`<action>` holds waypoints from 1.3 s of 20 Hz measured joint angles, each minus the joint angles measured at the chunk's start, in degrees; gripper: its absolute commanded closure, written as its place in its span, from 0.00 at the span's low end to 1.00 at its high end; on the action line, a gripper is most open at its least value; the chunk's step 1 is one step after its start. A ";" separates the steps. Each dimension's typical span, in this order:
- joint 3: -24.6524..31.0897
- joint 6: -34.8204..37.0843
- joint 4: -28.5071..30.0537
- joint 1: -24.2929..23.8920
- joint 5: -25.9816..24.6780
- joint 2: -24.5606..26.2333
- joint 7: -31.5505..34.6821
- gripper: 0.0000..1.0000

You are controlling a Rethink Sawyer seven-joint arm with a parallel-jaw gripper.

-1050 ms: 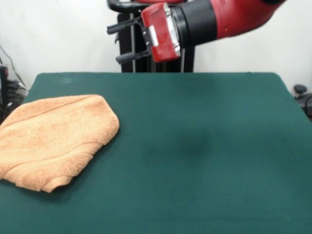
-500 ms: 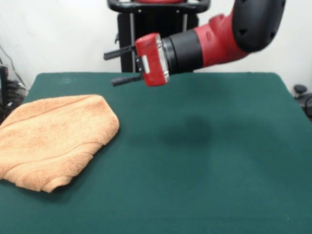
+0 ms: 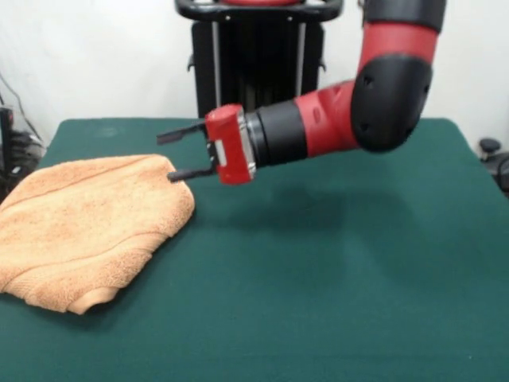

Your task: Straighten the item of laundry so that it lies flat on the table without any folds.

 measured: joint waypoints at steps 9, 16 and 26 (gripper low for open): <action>-0.01 0.01 -4.75 -0.19 -1.07 7.00 0.00 0.00; -0.02 0.02 -5.34 0.45 -1.06 7.75 0.00 0.00; -0.01 -3.10 -4.51 1.76 -1.05 6.09 0.00 0.00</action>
